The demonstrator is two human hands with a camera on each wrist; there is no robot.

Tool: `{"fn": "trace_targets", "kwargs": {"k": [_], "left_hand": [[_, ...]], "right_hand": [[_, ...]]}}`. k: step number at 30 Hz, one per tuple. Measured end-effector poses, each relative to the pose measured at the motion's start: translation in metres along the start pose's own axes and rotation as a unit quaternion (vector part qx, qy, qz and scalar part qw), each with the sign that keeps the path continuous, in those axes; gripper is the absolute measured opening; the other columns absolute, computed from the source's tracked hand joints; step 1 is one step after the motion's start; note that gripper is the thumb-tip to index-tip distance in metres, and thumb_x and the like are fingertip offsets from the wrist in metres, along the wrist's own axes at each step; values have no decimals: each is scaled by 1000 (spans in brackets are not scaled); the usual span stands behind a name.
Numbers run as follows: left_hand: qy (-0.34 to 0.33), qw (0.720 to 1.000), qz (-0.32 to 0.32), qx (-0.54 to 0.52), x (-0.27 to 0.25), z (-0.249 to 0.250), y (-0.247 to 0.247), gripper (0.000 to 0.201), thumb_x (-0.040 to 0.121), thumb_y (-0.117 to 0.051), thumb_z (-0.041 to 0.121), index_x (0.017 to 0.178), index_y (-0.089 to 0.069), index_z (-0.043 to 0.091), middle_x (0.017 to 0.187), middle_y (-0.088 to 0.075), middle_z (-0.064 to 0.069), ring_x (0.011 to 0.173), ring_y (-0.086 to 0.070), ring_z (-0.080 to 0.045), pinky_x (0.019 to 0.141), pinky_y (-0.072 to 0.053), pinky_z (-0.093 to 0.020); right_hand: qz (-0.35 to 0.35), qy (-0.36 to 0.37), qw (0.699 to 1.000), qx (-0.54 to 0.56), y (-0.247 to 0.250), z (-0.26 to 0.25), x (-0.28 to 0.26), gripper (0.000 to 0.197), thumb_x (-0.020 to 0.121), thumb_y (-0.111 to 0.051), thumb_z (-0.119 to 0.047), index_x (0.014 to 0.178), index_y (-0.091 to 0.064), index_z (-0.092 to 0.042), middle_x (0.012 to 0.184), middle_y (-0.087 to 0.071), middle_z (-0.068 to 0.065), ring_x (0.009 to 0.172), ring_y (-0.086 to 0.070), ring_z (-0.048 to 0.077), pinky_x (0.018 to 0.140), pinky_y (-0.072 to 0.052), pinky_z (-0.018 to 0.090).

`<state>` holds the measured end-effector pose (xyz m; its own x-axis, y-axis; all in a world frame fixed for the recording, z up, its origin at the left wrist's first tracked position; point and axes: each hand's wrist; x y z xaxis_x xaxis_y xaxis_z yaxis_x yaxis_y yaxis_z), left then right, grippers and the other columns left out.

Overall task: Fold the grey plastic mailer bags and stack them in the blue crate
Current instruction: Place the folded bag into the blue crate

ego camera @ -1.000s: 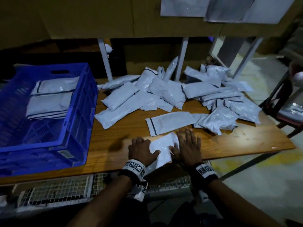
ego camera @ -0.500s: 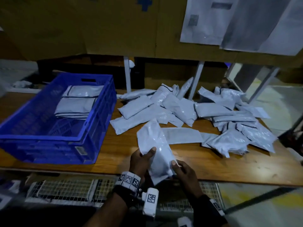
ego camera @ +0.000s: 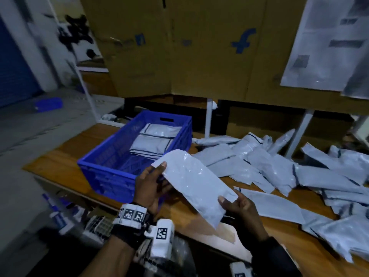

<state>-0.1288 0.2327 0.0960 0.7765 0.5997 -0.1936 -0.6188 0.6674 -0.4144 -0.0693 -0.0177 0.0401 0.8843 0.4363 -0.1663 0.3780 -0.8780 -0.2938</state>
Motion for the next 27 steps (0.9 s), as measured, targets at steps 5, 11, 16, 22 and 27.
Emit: {"fn": "trace_targets", "kwargs": {"k": [5, 11, 16, 22, 27], "left_hand": [[23, 998, 29, 50, 73, 50, 62, 15, 93, -71, 16, 105, -73, 7, 87, -76, -10, 55, -68, -18, 44, -47, -22], [-28, 983, 17, 181, 188, 112, 132, 11, 89, -75, 9, 99, -73, 5, 75, -74, -12, 50, -65, -16, 39, -43, -20], [-74, 954, 10, 292, 293, 155, 164, 18, 73, -88, 12, 78, -71, 18, 83, -73, -16, 59, -65, -23, 61, -58, -35], [-63, 892, -24, 448, 406, 160, 175, 17, 58, -87, 34, 65, -73, 25, 64, -73, -2, 70, -72, -34, 74, -63, -53], [-65, 853, -5, 517, 410, 165, 155, 24, 70, -91, 25, 61, -70, 19, 70, -72, 2, 78, -71, -27, 80, -58, -34]], "right_hand": [[-9, -6, 999, -39, -54, -14, 42, 39, 85, -79, -15, 123, -68, -13, 109, -77, 10, 99, -74, 34, 80, -62, 48], [85, 70, 988, -108, -141, -40, 133, 50, 78, -89, -15, 122, -66, -20, 94, -79, 12, 81, -76, 30, 63, -58, 38], [135, 71, 979, -133, -217, -67, 227, 42, 80, -85, -4, 116, -64, -11, 76, -73, 9, 67, -64, 28, 57, -52, 38], [201, 10, 922, -331, -246, -63, 333, 54, 70, -95, -31, 111, -64, -15, 97, -74, 11, 88, -73, 24, 83, -62, 40], [220, -43, 889, -400, -252, -53, 369, 58, 82, -87, -17, 131, -57, -10, 115, -70, 13, 88, -64, 23, 54, -44, 17]]}}
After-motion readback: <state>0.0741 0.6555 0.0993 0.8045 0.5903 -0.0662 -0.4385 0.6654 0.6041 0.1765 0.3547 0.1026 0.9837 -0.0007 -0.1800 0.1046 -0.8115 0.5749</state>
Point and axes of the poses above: each hand's wrist, its own x-axis towards the middle knuckle, its own y-axis out of the back of the hand, z = x × y
